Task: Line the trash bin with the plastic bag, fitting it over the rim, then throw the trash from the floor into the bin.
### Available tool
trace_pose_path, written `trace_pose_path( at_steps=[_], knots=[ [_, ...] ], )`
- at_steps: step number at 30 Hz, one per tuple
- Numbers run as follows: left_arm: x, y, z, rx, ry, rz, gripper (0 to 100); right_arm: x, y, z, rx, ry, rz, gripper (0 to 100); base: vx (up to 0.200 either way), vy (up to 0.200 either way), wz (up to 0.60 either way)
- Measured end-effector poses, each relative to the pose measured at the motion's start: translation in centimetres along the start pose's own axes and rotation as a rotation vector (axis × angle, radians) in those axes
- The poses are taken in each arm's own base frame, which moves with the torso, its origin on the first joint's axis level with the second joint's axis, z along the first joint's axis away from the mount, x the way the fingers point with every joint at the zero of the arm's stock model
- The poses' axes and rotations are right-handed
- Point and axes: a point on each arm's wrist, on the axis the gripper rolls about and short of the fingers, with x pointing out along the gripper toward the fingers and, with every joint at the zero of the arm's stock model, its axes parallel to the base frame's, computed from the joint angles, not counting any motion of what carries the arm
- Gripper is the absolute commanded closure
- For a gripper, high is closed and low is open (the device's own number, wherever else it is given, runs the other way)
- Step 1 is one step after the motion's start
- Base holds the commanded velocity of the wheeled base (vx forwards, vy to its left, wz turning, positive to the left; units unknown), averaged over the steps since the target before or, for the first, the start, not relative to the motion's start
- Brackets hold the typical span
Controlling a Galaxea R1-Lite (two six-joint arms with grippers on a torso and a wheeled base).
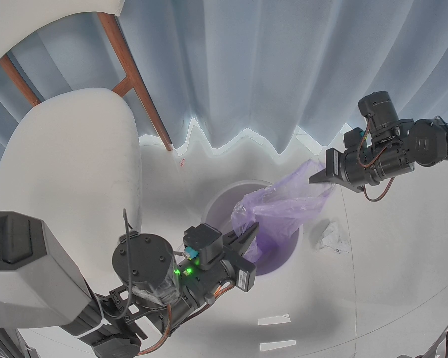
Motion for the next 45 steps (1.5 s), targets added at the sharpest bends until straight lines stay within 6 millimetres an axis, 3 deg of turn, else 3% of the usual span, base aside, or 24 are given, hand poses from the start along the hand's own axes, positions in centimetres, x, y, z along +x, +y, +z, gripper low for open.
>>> trace_pose_path(
  at_steps=[8,13,14,21,28,35,45],
  knots=[
    [1.9,0.6,1.5,-0.050,-0.086,0.038,100,-1.6,1.1,2.4,0.040,-0.187,0.112,100,0.000,0.000,0.00],
    [2.3,0.7,1.9,-0.062,-0.115,0.039,100,-1.1,0.9,2.3,0.051,-0.240,0.147,100,0.000,0.000,0.00],
    [2.3,0.7,2.0,-0.064,-0.121,0.038,0,-0.9,0.8,2.2,0.048,-0.258,0.158,100,0.000,0.000,0.00],
    [2.4,0.5,2.7,-0.157,-0.160,-0.007,0,0.0,-0.2,1.0,0.085,-0.287,0.290,100,0.000,0.000,0.00],
    [2.0,0.7,4.7,-0.246,-0.200,-0.053,0,-1.4,-3.3,-1.1,0.151,-0.217,0.472,100,0.000,0.000,0.00],
    [1.9,0.8,6.8,-0.390,-0.277,-0.101,0,-2.3,-5.5,-3.6,0.145,-0.277,0.505,100,0.000,0.000,0.00],
    [1.3,1.4,10.0,-0.743,-0.387,-0.186,0,-2.7,-6.3,-5.2,0.119,-0.305,0.511,100,0.000,0.000,0.00]
  ],
)
